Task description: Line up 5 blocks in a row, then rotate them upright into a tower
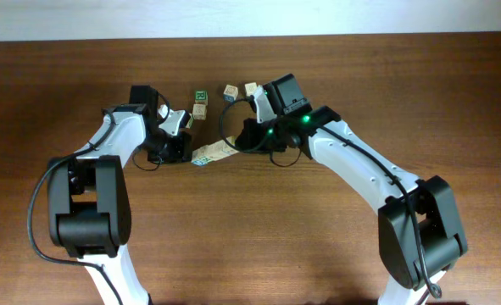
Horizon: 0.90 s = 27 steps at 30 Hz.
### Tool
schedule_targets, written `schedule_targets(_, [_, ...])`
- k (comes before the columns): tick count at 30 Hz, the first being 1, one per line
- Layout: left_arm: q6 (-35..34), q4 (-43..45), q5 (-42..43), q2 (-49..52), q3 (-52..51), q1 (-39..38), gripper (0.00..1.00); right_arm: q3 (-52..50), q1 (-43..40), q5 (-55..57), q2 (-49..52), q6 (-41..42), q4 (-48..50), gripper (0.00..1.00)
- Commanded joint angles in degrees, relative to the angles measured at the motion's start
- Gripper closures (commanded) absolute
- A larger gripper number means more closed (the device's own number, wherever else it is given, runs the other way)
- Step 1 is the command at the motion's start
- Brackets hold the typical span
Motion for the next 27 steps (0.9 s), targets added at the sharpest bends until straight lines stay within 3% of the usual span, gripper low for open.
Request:
schedule_targets(1, [0.1,-0.7,9.6,0.4,1.0,-2.2,1.0,0.1,4.8,0.7,1.2,-0.2,1.6,0.96])
schedule_targets(27, [0.1,-1.5,9.5,0.4,1.0,-2.7,1.0,0.5,6.7,3.5,1.7,1.6,4.6,0.96])
